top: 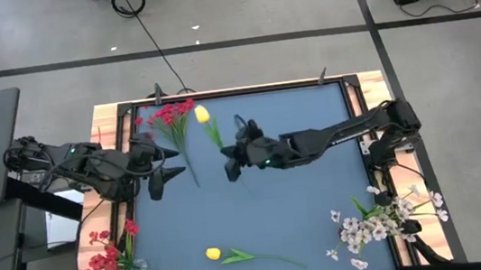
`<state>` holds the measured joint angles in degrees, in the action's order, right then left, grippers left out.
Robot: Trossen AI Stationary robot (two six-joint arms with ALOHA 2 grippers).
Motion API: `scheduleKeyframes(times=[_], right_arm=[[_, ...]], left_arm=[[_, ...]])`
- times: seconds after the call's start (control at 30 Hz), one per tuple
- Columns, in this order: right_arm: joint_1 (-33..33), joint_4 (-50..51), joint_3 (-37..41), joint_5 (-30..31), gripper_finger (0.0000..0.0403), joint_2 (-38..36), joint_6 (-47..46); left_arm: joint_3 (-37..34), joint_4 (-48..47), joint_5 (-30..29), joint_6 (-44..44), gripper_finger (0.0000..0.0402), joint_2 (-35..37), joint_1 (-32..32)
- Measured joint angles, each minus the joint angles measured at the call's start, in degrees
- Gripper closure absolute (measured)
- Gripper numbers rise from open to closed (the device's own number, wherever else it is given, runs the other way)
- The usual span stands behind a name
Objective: Sort flowers into vase by color
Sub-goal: Put the top yellow tulip into the transparent vase
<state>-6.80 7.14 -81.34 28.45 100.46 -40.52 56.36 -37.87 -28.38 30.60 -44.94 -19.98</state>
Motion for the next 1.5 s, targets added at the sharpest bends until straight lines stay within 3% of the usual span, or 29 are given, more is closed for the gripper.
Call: scheduleKeyframes(times=[0.23,0.73,0.97,1.3,1.5], right_arm=[[-1.28,-22.15,0.0,-6.82,0.0402,-0.43,19.29],[-2.04,-28.54,0.02,-9.1,0.0401,-0.28,31.46],[-2.4,-28.55,0.02,-10.14,0.04,-0.3,32.56],[-2.58,-28.03,0.02,-9.89,0.0396,-0.3,32.95],[-2.59,-24.53,0.02,-7.37,0.0341,-0.98,26.8]], left_arm=[[0.0,13.41,0.76,-16.13,0.0153,-1.36,0.73],[0.02,27.51,14.51,-20.92,0.0169,-6.73,7.92],[0.0,30.78,14.59,-20.81,0.0228,-8.47,10.1],[0.0,32.11,16.02,-24.07,0.0368,-8.69,10.16],[0.0,30.89,16.45,-26.89,0.0394,-8.68,10.23]])
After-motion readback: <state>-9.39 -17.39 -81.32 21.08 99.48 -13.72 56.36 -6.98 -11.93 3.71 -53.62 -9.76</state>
